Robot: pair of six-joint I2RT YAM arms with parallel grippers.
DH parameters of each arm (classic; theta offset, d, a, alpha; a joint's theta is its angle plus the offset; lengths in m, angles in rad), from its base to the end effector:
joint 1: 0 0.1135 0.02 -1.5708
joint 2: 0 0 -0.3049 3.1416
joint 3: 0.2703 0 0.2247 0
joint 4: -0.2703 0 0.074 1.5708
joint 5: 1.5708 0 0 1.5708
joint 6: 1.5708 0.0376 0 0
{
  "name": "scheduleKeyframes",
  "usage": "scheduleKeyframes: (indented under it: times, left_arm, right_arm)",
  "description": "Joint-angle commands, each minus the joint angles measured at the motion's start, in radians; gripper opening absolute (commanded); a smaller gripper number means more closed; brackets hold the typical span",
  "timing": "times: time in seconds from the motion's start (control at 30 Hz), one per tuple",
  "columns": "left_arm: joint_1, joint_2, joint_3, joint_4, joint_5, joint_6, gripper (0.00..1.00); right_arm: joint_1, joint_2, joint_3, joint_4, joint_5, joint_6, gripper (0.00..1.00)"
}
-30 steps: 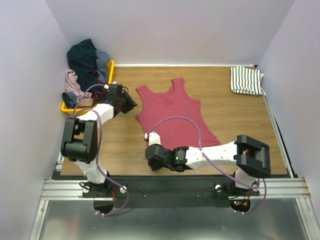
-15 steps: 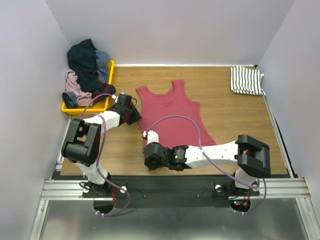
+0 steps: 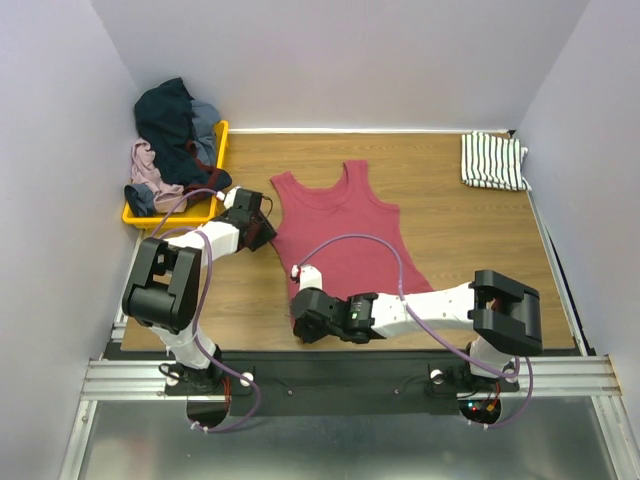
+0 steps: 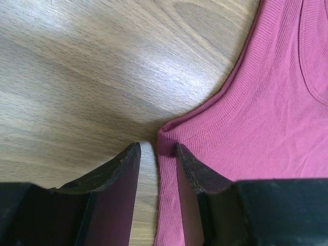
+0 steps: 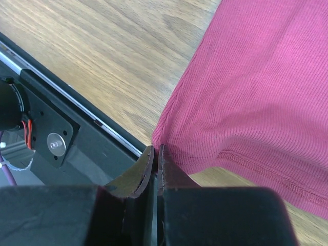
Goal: Fold and stack the tank tops
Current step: Fold the tank top
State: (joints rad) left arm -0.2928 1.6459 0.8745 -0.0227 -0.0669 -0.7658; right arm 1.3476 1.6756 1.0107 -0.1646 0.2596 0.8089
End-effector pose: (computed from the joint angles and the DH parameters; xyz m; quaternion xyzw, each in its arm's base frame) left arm 0.3053 -0.0894 0.2301 -0.2290 0.8963 -0.1644 0.3423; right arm 0.0833 0.3234 0.2490 -0.2007 0.9034 0.2594 0.2762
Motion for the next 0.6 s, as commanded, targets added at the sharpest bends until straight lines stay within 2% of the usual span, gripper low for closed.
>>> scheduleKeyframes:
  times: [0.0,0.13,0.23,0.3,0.33,0.37,0.57]
  left_arm:
    - [-0.002,-0.014,0.006,0.004,-0.013,0.002,0.44]
    - [-0.002,0.020,0.015,0.017,-0.005,0.000,0.36]
    - [-0.002,0.031,0.021,0.018,-0.011,-0.010,0.25]
    - [-0.002,0.035,0.035,0.039,-0.016,-0.018,0.15]
    - [-0.002,0.037,0.044,0.044,-0.017,-0.021,0.04]
    - [-0.002,0.037,0.049,0.044,-0.022,-0.026,0.00]
    - [-0.002,0.026,0.076,0.055,-0.033,-0.041,0.00]
  right_arm:
    - [-0.002,-0.033,-0.009,0.027,-0.005,0.022,0.01]
    - [-0.004,-0.030,0.000,0.028,-0.005,0.026,0.01]
    - [-0.004,-0.014,0.028,0.030,-0.031,0.024,0.01]
    - [-0.004,0.007,0.042,0.030,-0.065,0.018,0.01]
    - [-0.004,0.025,0.051,0.031,-0.091,0.019,0.01]
    - [-0.004,0.026,0.055,0.031,-0.105,0.021,0.01]
    - [-0.002,0.111,0.055,0.068,-0.161,0.033,0.01]
